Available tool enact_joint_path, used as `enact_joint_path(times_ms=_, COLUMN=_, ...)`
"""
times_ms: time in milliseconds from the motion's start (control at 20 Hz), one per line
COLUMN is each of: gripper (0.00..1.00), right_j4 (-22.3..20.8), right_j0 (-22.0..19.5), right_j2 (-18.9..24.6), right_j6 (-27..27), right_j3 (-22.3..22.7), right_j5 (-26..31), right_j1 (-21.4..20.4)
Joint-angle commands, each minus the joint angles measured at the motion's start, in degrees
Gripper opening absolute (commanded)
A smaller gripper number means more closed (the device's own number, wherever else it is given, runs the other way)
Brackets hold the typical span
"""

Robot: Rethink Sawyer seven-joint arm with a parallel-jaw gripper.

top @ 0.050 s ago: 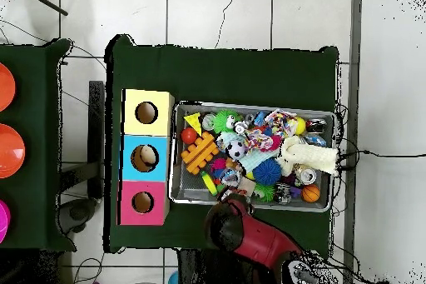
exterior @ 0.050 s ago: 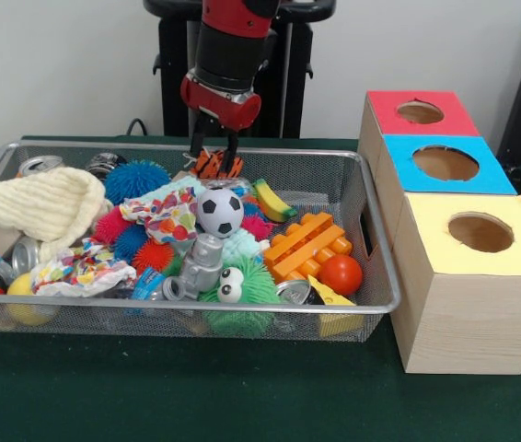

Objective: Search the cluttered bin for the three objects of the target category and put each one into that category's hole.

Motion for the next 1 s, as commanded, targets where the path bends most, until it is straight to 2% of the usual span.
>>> enact_joint_path(times_ms=50, gripper=1.00, right_j4=0.7, right_j0=-0.8, right_j2=5.7, right_j6=13.3, right_j3=1.7, right_j5=-5.7, right_j1=2.6)
enact_joint_path(times_ms=650, gripper=1.00, right_j4=1.9, right_j0=0.7, right_j2=5.5, right_j6=13.4, right_j3=3.7, right_j5=-6.9, right_j1=1.4)
enact_joint_path(times_ms=1000, gripper=1.00, right_j4=2.0, right_j0=1.0, right_j2=5.5, right_j6=13.5, right_j3=3.7, right_j5=-7.8, right_j1=2.0)
